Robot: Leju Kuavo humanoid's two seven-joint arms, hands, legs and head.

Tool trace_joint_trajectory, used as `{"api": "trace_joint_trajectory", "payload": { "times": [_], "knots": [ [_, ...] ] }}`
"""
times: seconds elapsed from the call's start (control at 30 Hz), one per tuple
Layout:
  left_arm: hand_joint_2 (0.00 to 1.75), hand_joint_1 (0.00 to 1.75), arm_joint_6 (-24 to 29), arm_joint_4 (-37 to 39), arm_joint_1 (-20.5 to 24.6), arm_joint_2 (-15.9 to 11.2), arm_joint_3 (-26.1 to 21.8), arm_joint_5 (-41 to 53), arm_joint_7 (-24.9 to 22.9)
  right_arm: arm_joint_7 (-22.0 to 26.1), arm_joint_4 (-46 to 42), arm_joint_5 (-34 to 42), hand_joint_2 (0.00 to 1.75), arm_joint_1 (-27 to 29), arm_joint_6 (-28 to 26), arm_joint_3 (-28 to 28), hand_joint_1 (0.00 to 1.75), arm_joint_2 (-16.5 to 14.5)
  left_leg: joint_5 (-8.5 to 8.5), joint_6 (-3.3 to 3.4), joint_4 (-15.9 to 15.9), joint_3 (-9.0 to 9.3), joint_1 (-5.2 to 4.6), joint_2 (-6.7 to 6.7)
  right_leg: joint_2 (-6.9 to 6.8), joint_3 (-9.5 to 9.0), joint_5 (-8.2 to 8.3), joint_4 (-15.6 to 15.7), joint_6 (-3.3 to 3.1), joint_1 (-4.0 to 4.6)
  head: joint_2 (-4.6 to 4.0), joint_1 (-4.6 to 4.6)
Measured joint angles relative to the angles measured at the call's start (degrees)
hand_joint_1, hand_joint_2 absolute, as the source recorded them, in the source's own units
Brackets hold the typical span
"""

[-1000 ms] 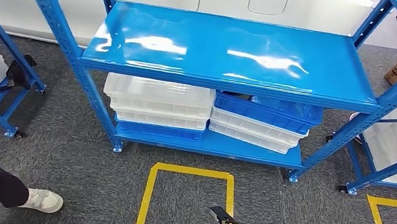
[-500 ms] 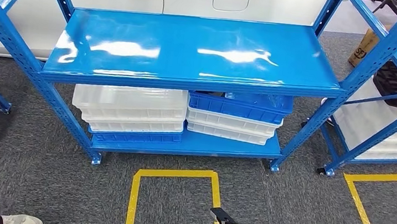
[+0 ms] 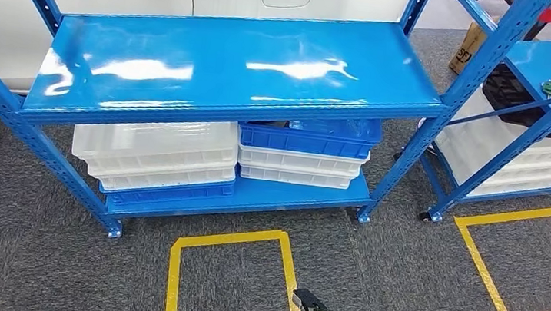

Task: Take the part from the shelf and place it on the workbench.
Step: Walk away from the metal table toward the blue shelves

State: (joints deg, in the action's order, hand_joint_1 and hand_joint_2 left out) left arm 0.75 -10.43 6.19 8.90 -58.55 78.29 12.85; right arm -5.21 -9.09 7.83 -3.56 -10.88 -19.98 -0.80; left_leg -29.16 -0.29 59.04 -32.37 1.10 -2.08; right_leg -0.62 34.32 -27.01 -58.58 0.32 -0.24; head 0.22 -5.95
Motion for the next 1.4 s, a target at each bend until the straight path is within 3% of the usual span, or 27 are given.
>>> {"api": "trace_joint_trajectory", "payload": {
  "times": [0.03, 0.07, 0.13, 0.17, 0.2, 0.27, 0.3, 0.33, 0.4, 0.47, 0.53, 0.63, 1.0, 1.4],
  "knots": [
    [0.0, 0.0, 0.0, 0.0, 0.0, 0.0, 0.0, 0.0, 0.0, 0.0, 0.0, 0.0, 0.0, 0.0, -0.1, 0.0, 0.0, 0.0, -0.02, -0.28, 0.0, 0.02, -0.1, -0.08, -0.02, -0.13, -0.27, 0.3, -0.12, 0.2, 0.0, 0.02],
    [0.0, 0.0, 0.0, 0.0, 0.0, 0.0, 0.0, 0.0, 0.0, -0.1, 0.0, 0.0, 0.44, 0.1, -0.2, 0.0, 0.0, 0.0, -0.03, -0.58, -0.2, 0.1, -0.07, -0.14, 0.09, -0.11, -0.27, 0.4, -0.26, 0.18, 0.0, 0.03],
    [0.87, 0.0, 0.0, 0.0, 0.0, 0.0, 0.0, 0.0, 0.0, -0.4, 0.0, 0.1, 1.31, 0.2, -0.4, 0.0, 0.0, 0.0, -0.85, -1.09, 0.7, -0.04, 0.1, 0.2, 0.26, -0.35, -0.2, 0.7, -0.75, -0.04, 0.0, 0.05],
    [1.31, 0.0, 0.0, 0.0, 0.0, 0.0, 0.0, 0.0, 0.0, -0.6, 0.0, 0.1, 1.75, 0.2, -0.4, 0.0, 0.0, 0.0, -2.14, -1.24, 2.7, -0.83, 0.17, 0.58, 0.31, -0.53, -0.16, 0.9, -1.09, -0.19, -0.01, 0.1],
    [1.75, 0.0, 0.0, 0.0, 0.0, 0.0, 0.0, 0.0, 0.0, -0.7, 0.0, 0.1, 1.75, 0.2, -0.5, 0.1, 0.0, 0.0, -3.89, -1.29, 5.9, -2.2, 0.22, 1.03, 0.38, -0.69, -0.19, 1.0, -1.39, -0.26, -0.01, 0.15],
    [1.75, 0.0, -0.1, 0.0, -0.1, 0.0, 0.0, 0.0, 0.0, -1.1, 0.0, 0.2, 0.87, 0.1, -0.6, 0.1, 0.0, 0.0, -7.09, -1.34, 13.6, -5.81, 0.18, 1.58, 0.61, -0.89, -0.33, 0.9, -1.8, -0.13, -0.01, 0.23],
    [1.75, 0.0, -0.1, 0.0, -0.1, 0.0, 0.0, 0.1, 0.0, -1.3, 0.0, 0.2, 0.87, 0.2, -0.6, 0.1, 0.0, 0.0, -7.4, -1.35, 15.7, -6.91, 0.17, 1.68, 0.78, -1.0, -0.39, 0.9, -1.86, -0.06, -0.01, 0.23],
    [1.75, 0.0, -0.1, 0.0, -0.1, 0.0, 0.0, 0.2, 0.0, -1.4, 0.0, 0.2, 0.87, 0.2, -0.6, 0.2, 0.0, 0.0, -6.6, -1.33, 15.8, -7.09, 0.17, 1.72, 0.99, -1.13, -0.45, 0.9, -1.9, 0.0, 0.0, 0.23],
    [1.75, 0.0, -0.1, 0.0, -0.1, 0.0, 0.0, 0.3, -0.1, -1.6, 0.0, 0.3, 1.75, 0.2, -0.6, 0.3, 0.0, 0.0, -2.45, -1.15, 9.6, -4.55, 0.17, 1.86, 1.43, -1.5, -0.65, 0.8, -1.82, 0.03, 0.0, 0.24],
    [1.75, 0.0, 0.0, 0.0, -0.1, 0.0, 0.0, 0.4, 0.0, -1.7, 0.0, 0.3, 1.75, 0.2, -0.6, 0.3, 0.0, -0.1, 0.41, -0.86, 2.7, -1.62, 0.06, 2.4, 1.77, -1.61, -0.9, 0.6, -1.49, 0.23, -0.01, 0.26],
    [1.75, 0.0, 0.2, 0.0, -0.1, 0.0, 0.0, 0.4, 0.4, -1.7, 0.0, 0.3, 1.75, 0.2, -0.8, 0.4, 0.0, -0.1, 0.73, -0.74, 0.4, -0.8, 0.03, 2.84, 1.89, -1.39, -1.05, 0.3, -1.42, 0.48, -0.02, 0.29],
    [1.75, 0.0, 0.5, 0.0, -0.2, 0.0, 0.0, 0.7, 0.5, -1.8, 0.0, 0.3, 1.75, 0.4, -1.0, 0.4, 0.0, -0.1, 0.81, -0.74, 0.1, -0.84, -0.14, 2.94, 1.88, -1.35, -0.97, 0.4, -1.75, 0.4, -0.02, 0.31],
    [1.75, 0.0, 1.6, 0.0, -0.2, 0.0, 0.0, 0.8, 0.5, -2.3, 0.0, 0.4, 1.75, 0.4, -1.5, 1.0, 0.0, -0.1, 0.71, -0.35, 0.2, -0.84, -0.48, 2.92, 1.89, -1.42, -0.8, 0.7, -0.87, 0.14, -0.01, 0.31],
    [1.75, 0.0, 1.8, 0.0, -0.2, 0.0, 0.0, 0.8, 0.5, -2.5, 0.0, 1.0, 1.75, 0.4, -1.5, 1.5, 0.0, -0.2, 0.81, -0.52, 0.1, -0.81, -0.08, 2.9, 1.89, -1.36, -0.8, 0.7, -0.88, 0.51, -0.01, 0.31]
  ]
}}
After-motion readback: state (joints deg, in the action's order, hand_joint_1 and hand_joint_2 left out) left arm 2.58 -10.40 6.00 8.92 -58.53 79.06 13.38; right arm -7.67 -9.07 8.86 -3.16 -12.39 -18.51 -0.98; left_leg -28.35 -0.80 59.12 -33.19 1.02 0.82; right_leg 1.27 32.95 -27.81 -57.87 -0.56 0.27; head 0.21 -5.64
